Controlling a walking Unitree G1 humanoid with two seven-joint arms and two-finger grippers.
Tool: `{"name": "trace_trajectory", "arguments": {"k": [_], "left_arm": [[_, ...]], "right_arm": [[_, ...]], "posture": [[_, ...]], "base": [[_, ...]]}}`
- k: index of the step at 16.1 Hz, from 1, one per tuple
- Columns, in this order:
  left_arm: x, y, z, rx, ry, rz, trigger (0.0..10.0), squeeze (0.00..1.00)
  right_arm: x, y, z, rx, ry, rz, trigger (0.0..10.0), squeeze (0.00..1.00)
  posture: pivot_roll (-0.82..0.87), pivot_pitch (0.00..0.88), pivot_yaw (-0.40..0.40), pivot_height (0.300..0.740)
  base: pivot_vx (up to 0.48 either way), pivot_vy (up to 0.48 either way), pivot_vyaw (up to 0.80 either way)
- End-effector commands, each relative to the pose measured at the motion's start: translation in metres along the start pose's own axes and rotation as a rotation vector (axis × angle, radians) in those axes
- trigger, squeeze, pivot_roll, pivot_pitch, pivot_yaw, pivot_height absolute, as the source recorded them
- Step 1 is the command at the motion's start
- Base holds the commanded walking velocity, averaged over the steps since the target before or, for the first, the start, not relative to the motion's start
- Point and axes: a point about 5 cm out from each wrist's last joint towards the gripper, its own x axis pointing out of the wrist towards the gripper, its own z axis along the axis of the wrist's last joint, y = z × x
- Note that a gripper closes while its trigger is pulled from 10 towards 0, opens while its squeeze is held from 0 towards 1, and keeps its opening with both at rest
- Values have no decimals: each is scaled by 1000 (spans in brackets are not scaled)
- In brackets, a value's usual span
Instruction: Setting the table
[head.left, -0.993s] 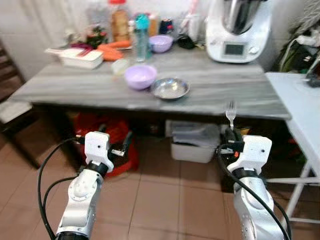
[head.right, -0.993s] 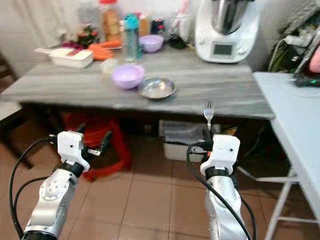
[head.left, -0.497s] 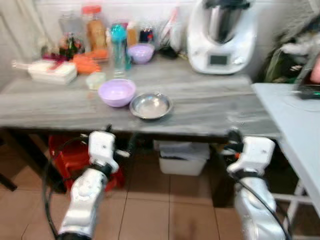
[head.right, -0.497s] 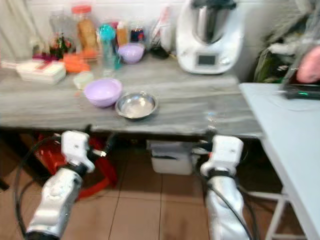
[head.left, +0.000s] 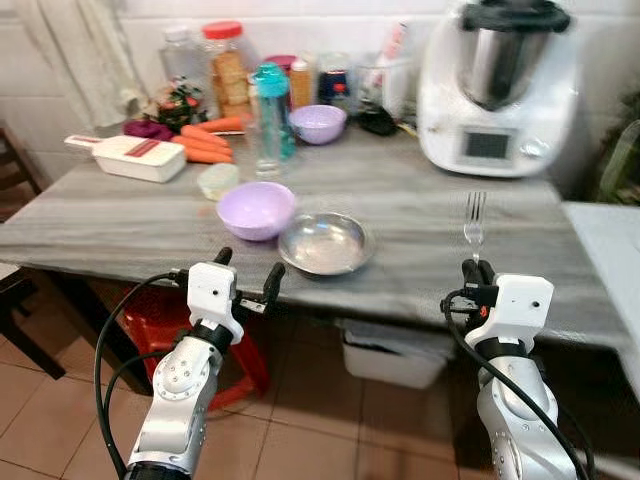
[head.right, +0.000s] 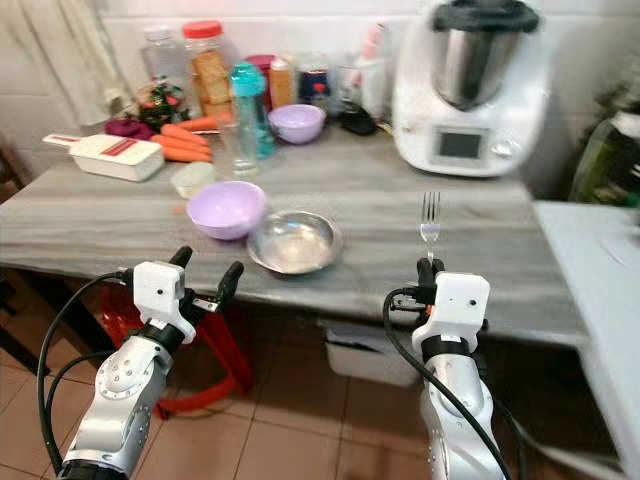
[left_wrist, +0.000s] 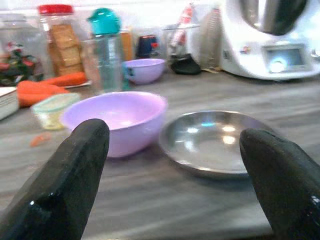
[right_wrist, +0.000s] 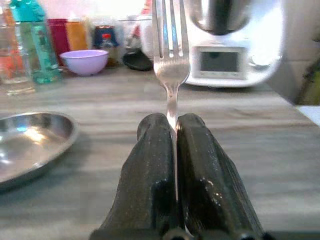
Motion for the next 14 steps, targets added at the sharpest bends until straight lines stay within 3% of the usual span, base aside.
{"name": "trace_trajectory", "arguments": {"k": [1, 7, 11, 14], "left_arm": [[0, 6, 1, 13, 2, 9, 10000, 0], [-1, 5, 1, 12, 2, 10, 10000, 0], [-22, 17, 0, 43, -3, -18, 10000, 0], [-40, 24, -5, 49, 55, -124, 10000, 0]], "right_arm": [[3, 6, 6, 14, -26, 18, 10000, 0], [3, 6, 5, 16, -24, 20, 10000, 0], [3, 5, -5, 121, 42, -48, 10000, 0], [6, 7, -17, 180, 117, -91, 10000, 0]], "posture": [[-9, 0, 27, 740], [-10, 0, 25, 740], [-4, 0, 26, 740], [9, 0, 18, 740]], "base": [[416, 0, 0], [416, 0, 0], [0, 0, 0], [0, 0, 0]]}}
